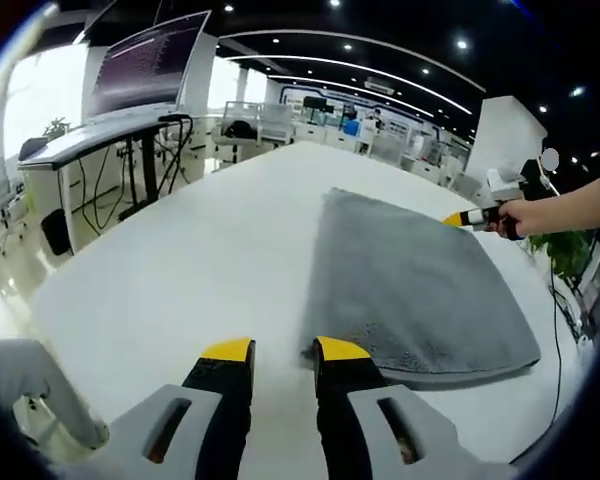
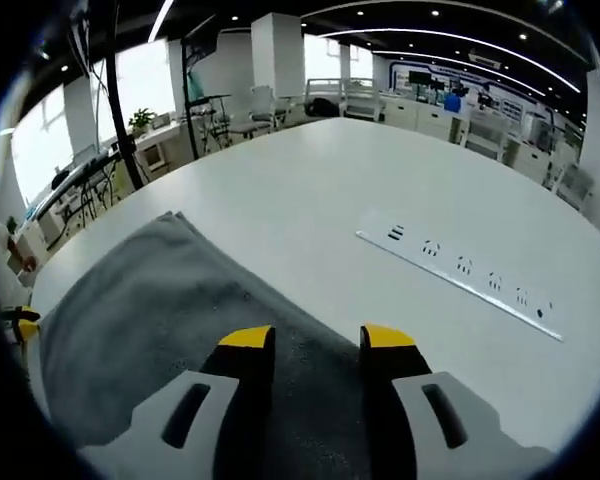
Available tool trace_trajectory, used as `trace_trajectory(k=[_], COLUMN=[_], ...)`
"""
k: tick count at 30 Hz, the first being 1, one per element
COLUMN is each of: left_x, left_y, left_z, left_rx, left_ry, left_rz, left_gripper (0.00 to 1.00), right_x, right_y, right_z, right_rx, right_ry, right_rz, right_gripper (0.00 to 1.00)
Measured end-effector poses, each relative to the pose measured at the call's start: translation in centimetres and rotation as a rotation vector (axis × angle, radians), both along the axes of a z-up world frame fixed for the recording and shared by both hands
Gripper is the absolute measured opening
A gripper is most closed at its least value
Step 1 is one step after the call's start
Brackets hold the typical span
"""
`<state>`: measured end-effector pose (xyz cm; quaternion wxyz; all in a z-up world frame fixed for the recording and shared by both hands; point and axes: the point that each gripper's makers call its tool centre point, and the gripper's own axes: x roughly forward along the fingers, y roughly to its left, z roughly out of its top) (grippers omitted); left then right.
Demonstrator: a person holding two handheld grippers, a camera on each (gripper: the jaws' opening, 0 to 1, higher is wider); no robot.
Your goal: Fold the towel on the table until its edges align and the towel forms a compact rectangular stack.
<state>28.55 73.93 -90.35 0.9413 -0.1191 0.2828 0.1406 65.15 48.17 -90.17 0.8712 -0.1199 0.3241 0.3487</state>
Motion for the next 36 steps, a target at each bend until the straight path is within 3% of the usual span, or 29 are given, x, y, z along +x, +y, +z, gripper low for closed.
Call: trace_trajectory(k=[18, 22, 27, 33, 35, 36], left_x=[1.1, 1.1, 1.2, 1.5, 1.7, 2.0], left_y=[-1.6, -1.5, -1.5, -1.6, -1.8, -2.1], left_z=[-0.3, -0.5, -0.6, -0.8, -0.9, -0.9], left_rx=[0.066, 0.074, 0.088, 0.089, 0.091, 0.09], left_ry=[0.046, 0.053, 0.054, 0.071, 0.078, 0.076], left_rz=[-0.111, -0.125, -0.148, -0.183, -0.207, -0.225], left_gripper=[0.23, 0.23, 0.23, 0.22, 0.22, 0.22], right_x=[-0.2, -0.3, -0.7, -0.6, -0.6, -0.8], right_y=[-5.5, -6.0, -6.2, -6.7, -7.2, -7.9], right_z=[-1.2, -1.2, -1.5, -1.3, -1.2, -1.3], right_rx=[-0.075, -0.054, 0.034, 0.177, 0.161, 0.096], right_ry=[0.019, 0.029, 0.073, 0.131, 0.122, 0.098], right_rz=[-0.135, -0.153, -0.195, -0.319, -0.298, -0.266], right_gripper=[0.32, 0.22, 0.08, 0.06, 0.07, 0.07])
